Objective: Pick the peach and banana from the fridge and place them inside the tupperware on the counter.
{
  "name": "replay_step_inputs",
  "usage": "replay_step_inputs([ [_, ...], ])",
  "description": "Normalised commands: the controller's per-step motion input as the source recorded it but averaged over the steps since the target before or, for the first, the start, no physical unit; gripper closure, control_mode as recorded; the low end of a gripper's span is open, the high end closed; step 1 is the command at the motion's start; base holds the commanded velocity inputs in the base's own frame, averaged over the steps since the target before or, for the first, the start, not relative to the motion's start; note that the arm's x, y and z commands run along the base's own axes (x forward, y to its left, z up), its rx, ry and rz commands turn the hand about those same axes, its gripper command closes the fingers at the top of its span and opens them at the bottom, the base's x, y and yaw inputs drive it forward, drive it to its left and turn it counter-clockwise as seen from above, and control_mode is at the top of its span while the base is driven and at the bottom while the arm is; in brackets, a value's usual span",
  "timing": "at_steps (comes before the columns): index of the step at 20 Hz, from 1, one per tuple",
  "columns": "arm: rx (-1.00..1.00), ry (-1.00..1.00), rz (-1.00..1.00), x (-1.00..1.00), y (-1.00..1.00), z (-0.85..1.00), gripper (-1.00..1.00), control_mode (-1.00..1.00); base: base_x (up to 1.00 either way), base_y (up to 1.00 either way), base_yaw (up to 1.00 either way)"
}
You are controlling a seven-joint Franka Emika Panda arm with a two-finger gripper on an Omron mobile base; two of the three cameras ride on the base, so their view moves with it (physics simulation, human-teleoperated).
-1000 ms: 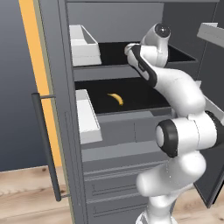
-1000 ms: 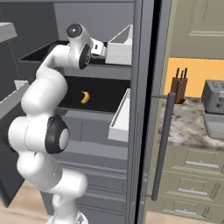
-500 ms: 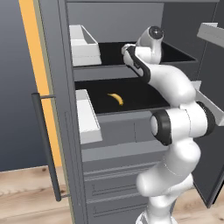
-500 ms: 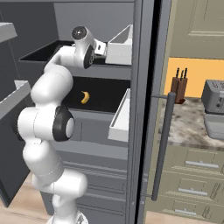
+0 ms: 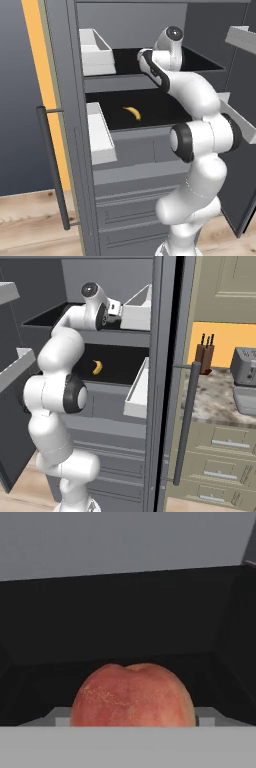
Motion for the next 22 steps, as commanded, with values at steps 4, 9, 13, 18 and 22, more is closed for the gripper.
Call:
replay_step_inputs([
  [4, -0.05, -0.02, 0.00, -0.46, 0.00, -0.76, 1.00, -1.00, 0.00, 0.00, 0.00],
  [9, 0.00, -0.13, 0.00, -1.00, 0.00, -0.22, 1.00, -1.00, 0.00, 0.00, 0.00],
  [13, 0.00, -0.08, 0.00, -1.00, 0.00, -0.02, 1.00, -1.00, 0.00, 0.00, 0.00],
  [18, 0.00, -0.01, 0.07, -1.00, 0.00, 0.03, 1.00, -1.00, 0.00, 0.00, 0.00],
  [22, 0.00, -0.01, 0.18, -1.00, -0.01, 0.35, 1.00, -1.00, 0.00, 0.00, 0.00],
])
